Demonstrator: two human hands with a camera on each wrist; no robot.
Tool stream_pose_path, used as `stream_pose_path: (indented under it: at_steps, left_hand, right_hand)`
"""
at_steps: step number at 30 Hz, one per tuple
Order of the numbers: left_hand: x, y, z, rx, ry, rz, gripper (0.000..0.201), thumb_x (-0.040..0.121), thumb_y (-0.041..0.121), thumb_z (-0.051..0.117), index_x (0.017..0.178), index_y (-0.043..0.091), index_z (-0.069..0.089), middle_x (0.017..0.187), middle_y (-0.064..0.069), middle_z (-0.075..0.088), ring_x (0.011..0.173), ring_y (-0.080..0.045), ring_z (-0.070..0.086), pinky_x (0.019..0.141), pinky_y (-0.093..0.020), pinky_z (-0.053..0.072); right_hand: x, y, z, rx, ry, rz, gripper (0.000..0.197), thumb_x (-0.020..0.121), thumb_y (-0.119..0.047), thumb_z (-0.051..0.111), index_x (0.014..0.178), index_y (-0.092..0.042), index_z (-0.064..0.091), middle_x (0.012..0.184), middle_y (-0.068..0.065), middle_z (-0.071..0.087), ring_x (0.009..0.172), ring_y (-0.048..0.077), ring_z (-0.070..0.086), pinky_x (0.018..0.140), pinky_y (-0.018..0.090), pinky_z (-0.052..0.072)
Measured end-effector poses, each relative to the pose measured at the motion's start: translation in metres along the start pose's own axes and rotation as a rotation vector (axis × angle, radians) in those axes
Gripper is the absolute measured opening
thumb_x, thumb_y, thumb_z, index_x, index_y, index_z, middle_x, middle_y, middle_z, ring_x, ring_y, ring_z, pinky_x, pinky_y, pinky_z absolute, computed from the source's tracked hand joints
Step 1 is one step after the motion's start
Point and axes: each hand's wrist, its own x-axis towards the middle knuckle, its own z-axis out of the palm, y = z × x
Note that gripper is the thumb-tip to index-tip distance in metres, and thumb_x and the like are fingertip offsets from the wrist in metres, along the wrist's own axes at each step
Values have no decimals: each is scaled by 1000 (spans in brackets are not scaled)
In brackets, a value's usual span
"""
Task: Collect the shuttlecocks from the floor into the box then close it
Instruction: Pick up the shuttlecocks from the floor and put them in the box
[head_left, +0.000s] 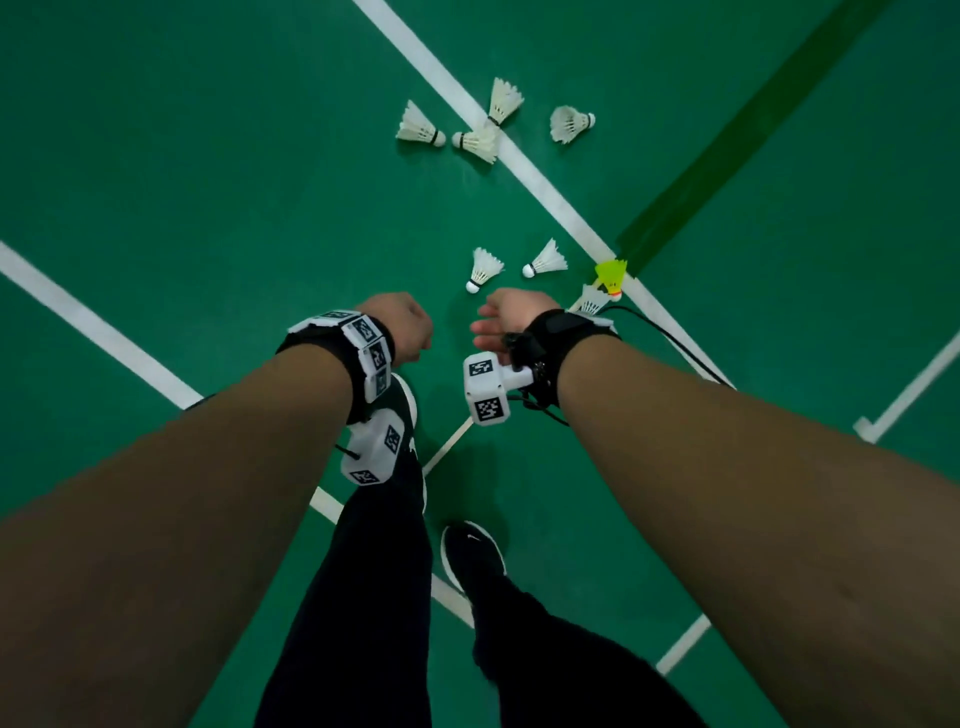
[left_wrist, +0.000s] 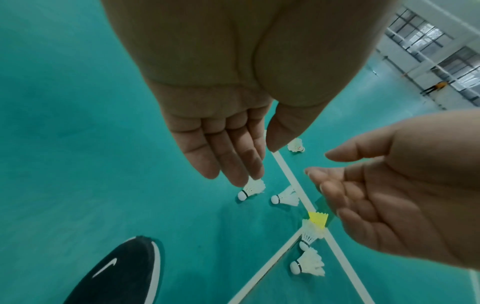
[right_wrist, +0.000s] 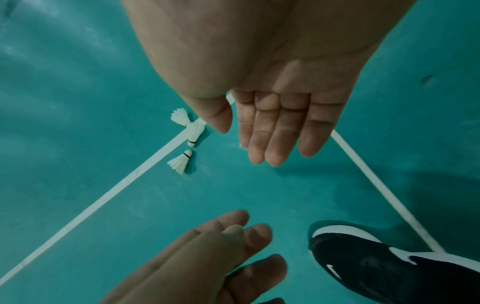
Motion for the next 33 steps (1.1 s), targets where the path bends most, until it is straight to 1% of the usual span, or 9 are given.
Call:
stream_pose_path:
  at_steps: [5, 11, 15, 16, 18, 20, 24, 30, 33]
  left_hand:
    - [46, 18, -14, 103, -37, -7, 18, 97, 17, 59, 98, 12, 76, 94, -9, 81, 86, -28, 79, 84, -43, 64]
    - [111, 27, 31, 117, -64, -84, 20, 101, 20, 56, 98, 10, 73, 97, -10, 79, 87, -27, 79, 81, -46, 65]
    - [151, 31, 72, 136, -13, -154, 17, 96, 18, 61, 109, 13, 70, 101, -13, 77, 94, -31, 76, 86, -45, 64]
    - [164, 33, 86, 121, 2, -181, 25, 95, 19, 62, 118, 13, 67, 107, -15, 76, 97, -33, 74, 87, -44, 63]
    - [185, 36, 109, 100, 26, -232, 51, 94, 22, 66, 142, 12, 54, 121, -17, 69, 98, -33, 68, 86, -41, 60]
    - [207, 42, 129, 92, 87, -247, 64, 92, 26, 72, 149, 15, 44, 133, -14, 60, 99, -31, 61, 82, -38, 54]
    - [240, 55, 157, 99, 203, -258, 70, 89, 29, 78, 145, 15, 38, 141, -13, 44, 98, -32, 55, 78, -37, 47]
    - [271, 47, 159, 163, 311, -291, 52, 88, 28, 78, 125, 18, 44, 132, -17, 43, 106, -41, 61, 95, -51, 57]
    - [274, 39, 156, 306, 257, -224, 41, 91, 32, 77, 119, 18, 50, 128, -16, 44, 103, -38, 57, 93, -47, 55]
  right_hand:
    - [42, -38, -1, 48, -8, -36, 35, 110, -22, 47, 134, -2, 63, 126, 15, 75, 62, 18, 60, 30, 13, 38]
    - [134, -29, -33, 72, 15, 30, 24, 107, -20, 50, 120, -5, 64, 105, 9, 74, 67, 20, 66, 33, 18, 43]
    - [204, -13, -68, 103, 69, 6, 39, 101, -21, 62, 135, -2, 60, 110, 8, 70, 74, 22, 73, 74, 46, 68]
    - [219, -11, -79, 130, 113, -9, 46, 100, -19, 64, 142, -3, 55, 112, 10, 68, 71, 23, 74, 77, 49, 67]
    - [243, -8, -97, 136, 151, -52, 66, 99, -15, 65, 159, -19, 37, 125, 11, 61, 69, 23, 73, 62, 41, 65]
    - [265, -6, -111, 78, 152, -84, 75, 99, -15, 64, 163, -31, 28, 124, 7, 59, 76, 25, 74, 64, 40, 63]
    - [299, -8, -124, -155, 93, -131, 62, 98, -22, 65, 155, -33, 45, 98, -6, 61, 92, 28, 77, 88, 52, 65]
    - [327, -4, -118, -283, 44, -181, 44, 97, -25, 65, 141, -24, 62, 120, 4, 67, 102, 29, 76, 97, 50, 61]
    - [334, 1, -113, -331, 38, -216, 36, 99, -27, 63, 134, -26, 67, 122, 2, 70, 103, 26, 76, 99, 48, 60]
